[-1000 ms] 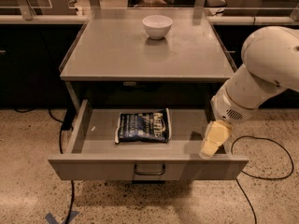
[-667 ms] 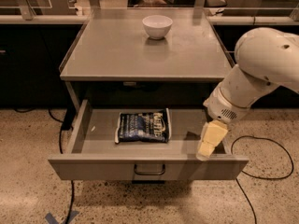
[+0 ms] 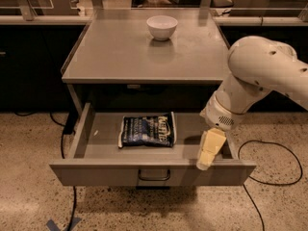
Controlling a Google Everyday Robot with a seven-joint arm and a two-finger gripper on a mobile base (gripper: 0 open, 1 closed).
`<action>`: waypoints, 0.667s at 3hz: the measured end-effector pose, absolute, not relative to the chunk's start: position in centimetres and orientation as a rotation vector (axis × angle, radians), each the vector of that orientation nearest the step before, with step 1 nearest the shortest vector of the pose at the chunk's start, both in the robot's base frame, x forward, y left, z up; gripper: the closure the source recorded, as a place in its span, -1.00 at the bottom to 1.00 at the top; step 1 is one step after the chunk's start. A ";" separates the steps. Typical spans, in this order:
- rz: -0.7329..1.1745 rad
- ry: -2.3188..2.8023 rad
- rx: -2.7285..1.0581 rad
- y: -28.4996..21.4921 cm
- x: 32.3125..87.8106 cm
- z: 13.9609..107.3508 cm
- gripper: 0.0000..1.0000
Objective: Pick blue chip bag from top drawer and place on counter
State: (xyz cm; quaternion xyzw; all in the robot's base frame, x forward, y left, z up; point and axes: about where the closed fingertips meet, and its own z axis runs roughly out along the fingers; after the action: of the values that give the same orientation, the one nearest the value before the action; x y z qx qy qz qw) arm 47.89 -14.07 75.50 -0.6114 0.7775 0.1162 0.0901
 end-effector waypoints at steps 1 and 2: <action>0.366 2.265 -1.825 -11.2 49.1 74.2 -1.00; 0.366 2.265 -1.825 -11.2 49.1 74.2 -1.00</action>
Offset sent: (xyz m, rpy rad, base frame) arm 0.0262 0.0491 -0.0231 0.0505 -0.0321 0.0199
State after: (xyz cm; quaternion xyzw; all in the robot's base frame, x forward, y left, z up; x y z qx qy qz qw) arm 49.13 -11.19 74.22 -0.6190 0.7684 0.1241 0.1049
